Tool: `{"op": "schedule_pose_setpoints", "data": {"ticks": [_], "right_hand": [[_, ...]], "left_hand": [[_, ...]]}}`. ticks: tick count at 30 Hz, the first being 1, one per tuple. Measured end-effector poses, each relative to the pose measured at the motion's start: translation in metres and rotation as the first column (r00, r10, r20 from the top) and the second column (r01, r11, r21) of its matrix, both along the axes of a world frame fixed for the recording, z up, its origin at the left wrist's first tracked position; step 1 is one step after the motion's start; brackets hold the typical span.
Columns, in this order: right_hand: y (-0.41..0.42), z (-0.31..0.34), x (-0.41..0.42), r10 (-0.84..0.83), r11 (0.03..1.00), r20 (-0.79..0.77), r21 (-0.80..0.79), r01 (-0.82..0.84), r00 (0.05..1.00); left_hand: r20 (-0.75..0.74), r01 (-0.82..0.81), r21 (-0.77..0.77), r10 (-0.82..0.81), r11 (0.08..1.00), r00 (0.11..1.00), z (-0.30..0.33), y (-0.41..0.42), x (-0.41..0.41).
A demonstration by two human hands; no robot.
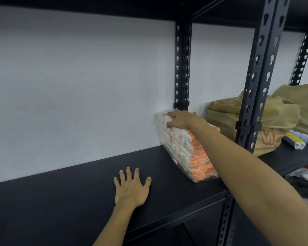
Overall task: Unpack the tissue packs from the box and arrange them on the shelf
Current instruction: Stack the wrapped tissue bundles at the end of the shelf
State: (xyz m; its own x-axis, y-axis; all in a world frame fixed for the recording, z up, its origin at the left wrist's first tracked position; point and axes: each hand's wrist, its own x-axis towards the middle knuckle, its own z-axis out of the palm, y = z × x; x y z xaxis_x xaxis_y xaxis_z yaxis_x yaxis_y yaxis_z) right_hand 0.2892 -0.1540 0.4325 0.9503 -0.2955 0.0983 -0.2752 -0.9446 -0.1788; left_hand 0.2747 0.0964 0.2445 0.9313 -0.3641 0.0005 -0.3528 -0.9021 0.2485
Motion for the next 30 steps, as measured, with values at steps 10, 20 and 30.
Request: {"op": "schedule_pose_setpoints", "data": {"ticks": [10,20,30], "right_hand": [[0.000,-0.002,0.004,-0.048,0.999,-0.006,-0.007,0.048,0.999],[-0.010,-0.007,0.005,-0.026,0.999,0.032,0.028,0.025,0.999],[-0.005,-0.006,-0.001,0.007,0.989,0.108,-0.145,0.009,0.994]], "left_hand": [[0.008,0.009,-0.007,-0.009,1.000,1.000,-0.002,0.002,0.003],[0.001,0.018,-0.029,-0.018,0.999,1.000,-0.001,0.003,0.003],[-0.004,0.022,-0.050,-0.022,0.998,1.000,0.000,0.006,0.000]]}}
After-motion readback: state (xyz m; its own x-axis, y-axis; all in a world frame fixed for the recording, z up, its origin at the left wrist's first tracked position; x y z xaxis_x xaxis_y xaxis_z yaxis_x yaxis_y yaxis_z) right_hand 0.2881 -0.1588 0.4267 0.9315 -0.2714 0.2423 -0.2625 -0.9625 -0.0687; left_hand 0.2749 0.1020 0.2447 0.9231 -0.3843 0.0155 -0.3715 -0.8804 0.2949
